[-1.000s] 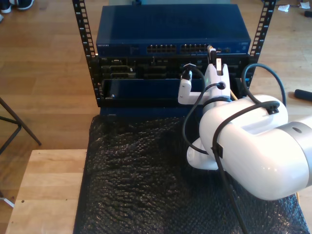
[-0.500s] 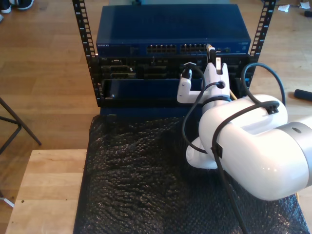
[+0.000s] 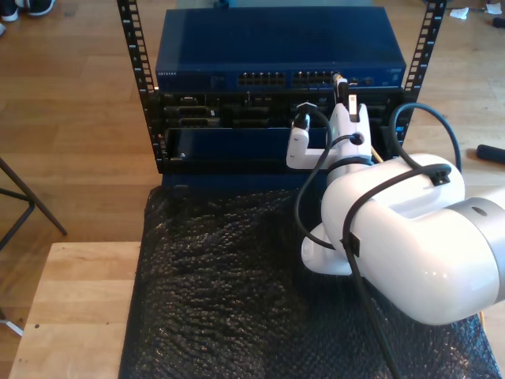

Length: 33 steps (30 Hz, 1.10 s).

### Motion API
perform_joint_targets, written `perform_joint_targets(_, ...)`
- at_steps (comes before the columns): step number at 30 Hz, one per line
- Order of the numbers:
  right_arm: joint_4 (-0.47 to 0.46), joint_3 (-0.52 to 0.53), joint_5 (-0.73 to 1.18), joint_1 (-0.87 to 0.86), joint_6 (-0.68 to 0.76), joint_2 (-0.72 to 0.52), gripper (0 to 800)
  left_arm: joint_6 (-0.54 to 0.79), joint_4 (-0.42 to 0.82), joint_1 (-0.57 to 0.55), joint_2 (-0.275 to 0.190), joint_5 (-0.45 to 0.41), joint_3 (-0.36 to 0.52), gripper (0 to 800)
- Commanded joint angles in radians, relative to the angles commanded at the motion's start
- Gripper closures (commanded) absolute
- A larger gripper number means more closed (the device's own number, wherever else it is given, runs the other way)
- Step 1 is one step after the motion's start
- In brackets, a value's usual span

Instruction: Grab the cable and plug it in

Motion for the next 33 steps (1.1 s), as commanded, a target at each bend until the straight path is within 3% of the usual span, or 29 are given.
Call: perform_joint_targets(33,-0.002,-0.026,0.006,-0.005,0.000,0.015,800,0.000,0.000,0.000,0.000,0.000,0.000,0)
